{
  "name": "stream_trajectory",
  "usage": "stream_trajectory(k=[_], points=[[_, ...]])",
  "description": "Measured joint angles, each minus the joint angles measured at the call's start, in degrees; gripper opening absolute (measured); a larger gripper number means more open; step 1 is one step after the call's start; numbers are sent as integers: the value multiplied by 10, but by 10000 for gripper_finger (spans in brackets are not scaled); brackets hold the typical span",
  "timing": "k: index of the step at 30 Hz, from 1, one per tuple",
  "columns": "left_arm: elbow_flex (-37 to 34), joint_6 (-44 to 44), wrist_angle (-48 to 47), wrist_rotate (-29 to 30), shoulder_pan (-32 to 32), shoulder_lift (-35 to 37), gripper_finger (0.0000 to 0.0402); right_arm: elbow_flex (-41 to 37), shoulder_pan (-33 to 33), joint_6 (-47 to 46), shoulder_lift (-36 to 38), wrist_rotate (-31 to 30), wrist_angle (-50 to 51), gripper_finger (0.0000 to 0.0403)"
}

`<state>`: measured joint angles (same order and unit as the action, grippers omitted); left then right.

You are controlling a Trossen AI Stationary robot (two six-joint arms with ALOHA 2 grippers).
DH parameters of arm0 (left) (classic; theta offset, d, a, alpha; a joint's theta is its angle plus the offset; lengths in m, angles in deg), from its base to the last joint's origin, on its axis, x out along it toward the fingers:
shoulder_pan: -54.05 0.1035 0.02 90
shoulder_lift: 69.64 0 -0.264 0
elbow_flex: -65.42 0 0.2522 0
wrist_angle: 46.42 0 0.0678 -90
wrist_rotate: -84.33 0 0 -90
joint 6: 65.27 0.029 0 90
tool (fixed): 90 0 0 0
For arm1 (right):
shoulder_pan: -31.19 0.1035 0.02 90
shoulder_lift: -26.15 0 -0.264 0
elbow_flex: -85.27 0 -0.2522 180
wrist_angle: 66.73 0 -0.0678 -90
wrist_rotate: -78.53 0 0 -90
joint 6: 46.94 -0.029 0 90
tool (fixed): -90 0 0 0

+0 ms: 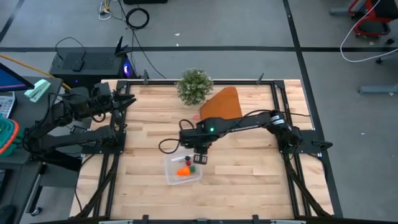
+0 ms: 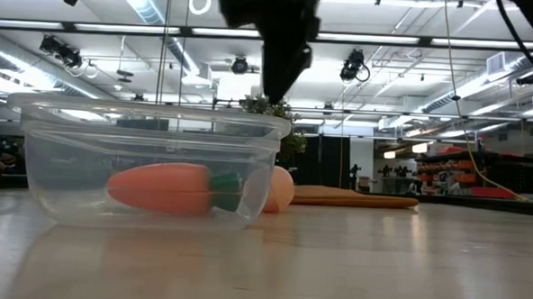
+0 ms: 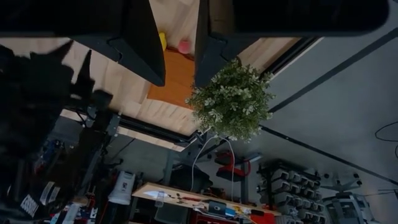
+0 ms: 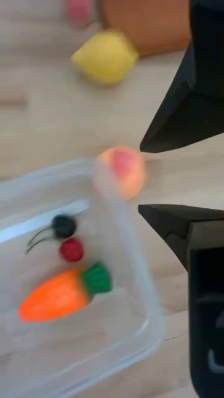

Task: Pick and placing Produce into tupperware
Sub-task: Put the yellow lemon into the transparent bin

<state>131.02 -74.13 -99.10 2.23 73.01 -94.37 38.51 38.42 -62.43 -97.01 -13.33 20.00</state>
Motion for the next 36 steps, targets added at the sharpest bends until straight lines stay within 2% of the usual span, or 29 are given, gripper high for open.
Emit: stream_trajectory(k=[4, 7, 13, 17, 24, 29, 32, 36], points=[[0, -17, 0, 0, 0, -3, 94, -78, 0, -53, 68, -33, -2, 117], [0, -26, -1, -5, 0, -9, 91, -167, -1, -116, 130, -54, -7, 116], [-1, -26, 1, -17, -1, -36, 92, -361, 6, -296, 275, -68, -77, 115], [-1, -11, 10, -17, -1, -66, 95, -444, 26, -410, 358, -100, -107, 114], [-1, -21, 94, -52, -2, -153, 90, -524, 73, -497, 463, -177, -109, 113], [-1, -46, 237, -52, -23, -240, 83, -551, 98, -508, 509, -211, -111, 113], [-1, -26, 336, -41, -43, -296, 79, -561, 112, -507, 528, -243, -109, 113], [-1, -20, 408, -5, -72, -371, 78, -565, 128, -487, 548, -268, -109, 113]])
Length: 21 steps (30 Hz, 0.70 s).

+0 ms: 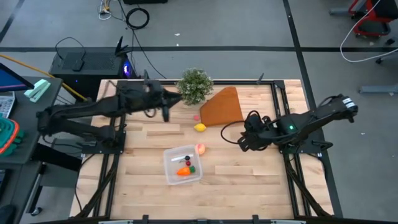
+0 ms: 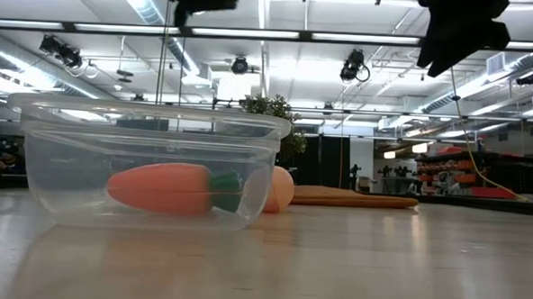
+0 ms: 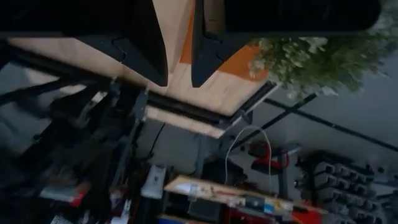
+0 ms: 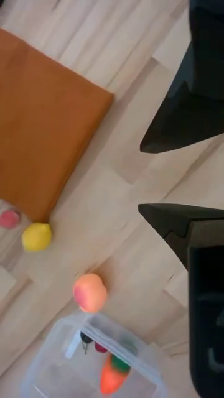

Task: Pick and placing Produce into tupperware
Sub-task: Put the yellow lemon into the transparent bin

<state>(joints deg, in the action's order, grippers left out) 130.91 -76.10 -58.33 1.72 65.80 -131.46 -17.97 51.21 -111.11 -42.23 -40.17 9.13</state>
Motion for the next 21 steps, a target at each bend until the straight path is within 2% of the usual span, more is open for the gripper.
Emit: stream_trajectory(k=[9, 17, 21], points=[[0, -31, 56, 124, -75, -149, 76, 0, 20, 41, 13, -13, 0, 114], [0, -162, 35, 134, -89, -251, 97, 0, 19, 70, 13, -13, 0, 114], [0, -172, 31, 128, -84, -273, 117, 0, 19, 59, 13, -13, 0, 114]])
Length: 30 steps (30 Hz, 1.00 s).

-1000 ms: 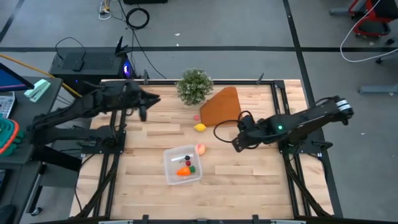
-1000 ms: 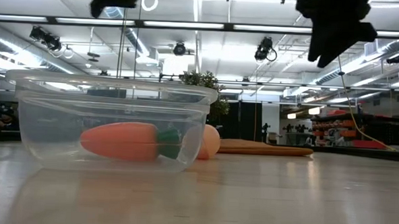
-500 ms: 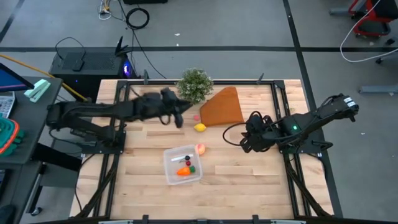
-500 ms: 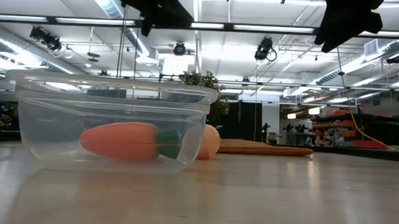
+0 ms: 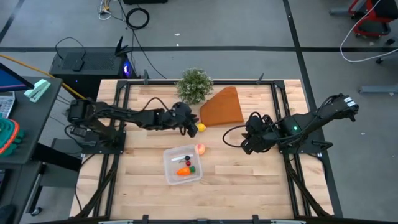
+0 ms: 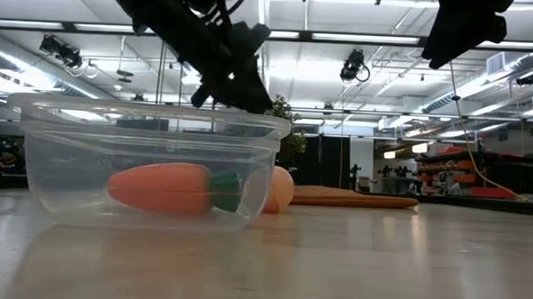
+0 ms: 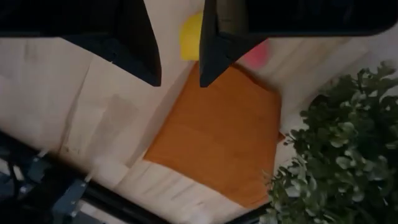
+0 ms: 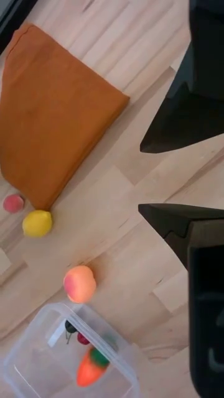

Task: Pick and placing Produce into tupperware
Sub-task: Put the yellow lemon into the transparent bin

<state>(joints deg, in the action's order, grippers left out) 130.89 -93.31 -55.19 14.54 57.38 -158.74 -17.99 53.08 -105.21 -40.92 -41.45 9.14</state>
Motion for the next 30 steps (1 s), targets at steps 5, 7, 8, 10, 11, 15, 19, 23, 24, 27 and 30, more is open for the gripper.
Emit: stream_trajectory(k=[5, 7, 8, 10, 11, 15, 19, 23, 24, 27, 30], points=[[0, 51, -4, -36, 1, -21, 153, 0, 0, -20, 0, 0, -1, 114], [0, 72, -4, -46, 1, -28, 171, 0, 0, -21, 0, 0, -2, 114], [0, 76, -6, -50, 0, -31, 180, 0, 0, -25, 0, 0, -3, 114], [0, 77, -5, -51, 0, -41, 200, 0, 0, -37, 0, 0, -3, 114], [0, 77, -11, -51, 1, -44, 210, 0, 0, -42, 0, 0, -3, 114], [0, 105, -8, -50, 4, -66, 243, 0, 0, -52, 0, 0, -5, 114], [0, 159, -9, -50, 3, -95, 268, 0, 0, -54, 0, 0, -7, 114], [0, 200, 6, -51, 3, -123, 285, 0, 0, -65, 0, 0, -11, 114], [0, 211, 3, -51, 3, -125, 288, 0, 0, -66, -1, 0, -11, 114], [1, 224, 11, -52, 3, -134, 294, 0, 0, -68, -1, 0, -13, 114], [1, 245, 13, -51, 4, -133, 301, 0, 0, -68, -1, 0, -15, 114]])
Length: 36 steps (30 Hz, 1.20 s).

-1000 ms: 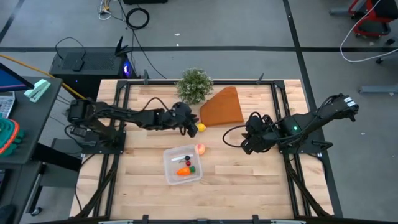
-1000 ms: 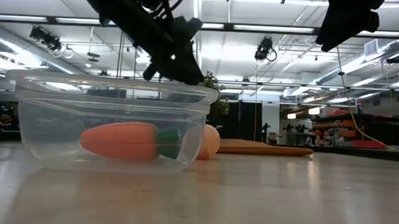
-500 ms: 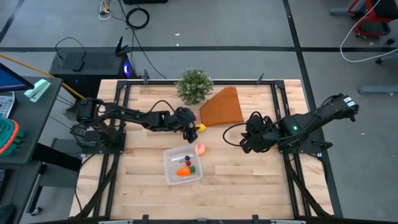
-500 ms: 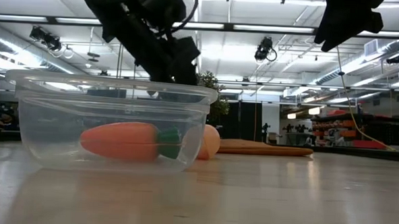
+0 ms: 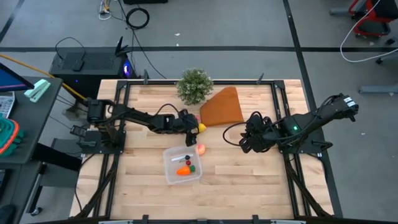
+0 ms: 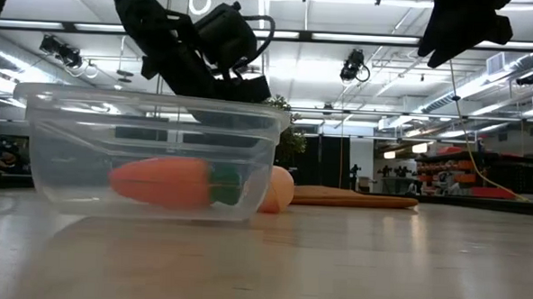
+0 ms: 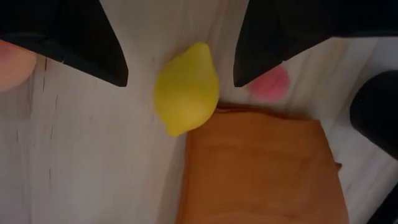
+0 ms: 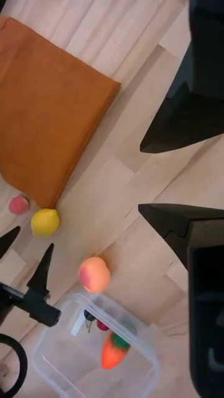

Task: Pick and placing Produce into tupperware
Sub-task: Put the yellow lemon into the transparent bin

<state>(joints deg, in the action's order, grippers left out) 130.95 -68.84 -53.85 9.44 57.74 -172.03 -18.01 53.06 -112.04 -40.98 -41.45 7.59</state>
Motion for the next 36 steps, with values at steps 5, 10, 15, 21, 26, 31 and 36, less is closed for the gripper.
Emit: stream_trajectory(k=[5, 10, 15, 21, 26, 31, 36], points=[[0, 6, -2, -1, 0, 0, 314, 0, 0, 0, 0, 0, 0, 114], [0, -40, -3, -21, 3, 0, 321, 0, 0, 0, 0, 0, 0, 114], [0, -55, -3, -22, 3, 0, 318, 0, 0, 1, 0, 1, 0, 114], [51, -111, -59, -32, 14, 0, 321, 0, 0, 1, 0, 5, 0, 114], [126, -106, -159, -51, 24, 0, 319, 0, 0, 3, 0, 8, 0, 114], [184, -105, -249, -79, 39, 0, 318, 0, 0, 3, 0, 9, 0, 114], [210, -118, -270, -119, 50, -3, 318, 0, 0, 6, 0, 9, 0, 114]])
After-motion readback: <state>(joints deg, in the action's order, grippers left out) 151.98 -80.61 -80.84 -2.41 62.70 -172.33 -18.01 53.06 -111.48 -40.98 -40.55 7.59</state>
